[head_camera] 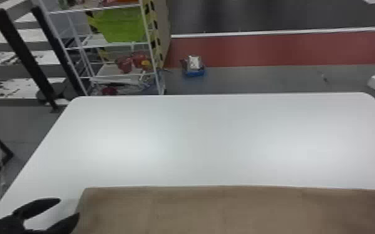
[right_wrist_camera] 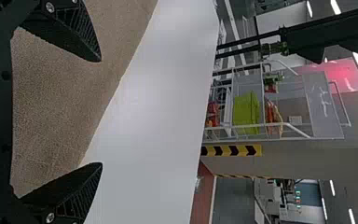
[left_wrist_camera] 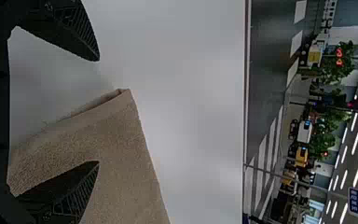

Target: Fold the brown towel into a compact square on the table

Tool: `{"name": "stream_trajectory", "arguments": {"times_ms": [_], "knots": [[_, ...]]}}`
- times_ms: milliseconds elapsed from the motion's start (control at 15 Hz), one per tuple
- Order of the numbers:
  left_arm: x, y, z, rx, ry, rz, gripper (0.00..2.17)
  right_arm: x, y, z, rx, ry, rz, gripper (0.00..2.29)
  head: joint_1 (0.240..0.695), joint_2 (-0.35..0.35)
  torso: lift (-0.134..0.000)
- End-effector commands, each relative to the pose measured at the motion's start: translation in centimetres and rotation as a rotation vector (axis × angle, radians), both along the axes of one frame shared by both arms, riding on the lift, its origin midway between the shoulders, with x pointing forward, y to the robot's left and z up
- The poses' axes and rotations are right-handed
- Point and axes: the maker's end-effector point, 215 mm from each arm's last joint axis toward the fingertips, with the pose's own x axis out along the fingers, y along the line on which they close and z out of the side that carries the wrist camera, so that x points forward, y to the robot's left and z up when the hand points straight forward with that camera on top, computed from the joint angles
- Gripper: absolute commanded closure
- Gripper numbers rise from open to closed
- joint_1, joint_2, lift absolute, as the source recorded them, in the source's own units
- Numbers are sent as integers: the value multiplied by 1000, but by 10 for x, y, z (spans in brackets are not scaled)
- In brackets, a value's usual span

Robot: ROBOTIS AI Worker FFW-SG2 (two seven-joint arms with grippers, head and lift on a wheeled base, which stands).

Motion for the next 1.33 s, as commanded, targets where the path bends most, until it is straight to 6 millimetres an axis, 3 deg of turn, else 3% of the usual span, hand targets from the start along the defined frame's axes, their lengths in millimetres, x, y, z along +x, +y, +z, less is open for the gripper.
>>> {"name": "stream_trajectory", "arguments": {"times_ms": [0,467,933,1133,1267], "knots": [[-11,-10,-6,-60,52,38,100,3,-9,1,-7,-63,-11,93,695,112,-134],[-22,-17,-16,-125,110,84,100,-6,-45,20,97,-161,-118,93,695,28,-134],[-30,-9,-30,-124,170,135,144,-14,-52,16,104,-167,-122,93,695,5,-134],[-32,-12,-32,-125,191,123,353,-13,-51,16,104,-166,-119,93,695,3,-134],[-34,-20,-29,-153,197,95,697,-12,-52,16,104,-164,-120,93,695,-3,-134]]}}
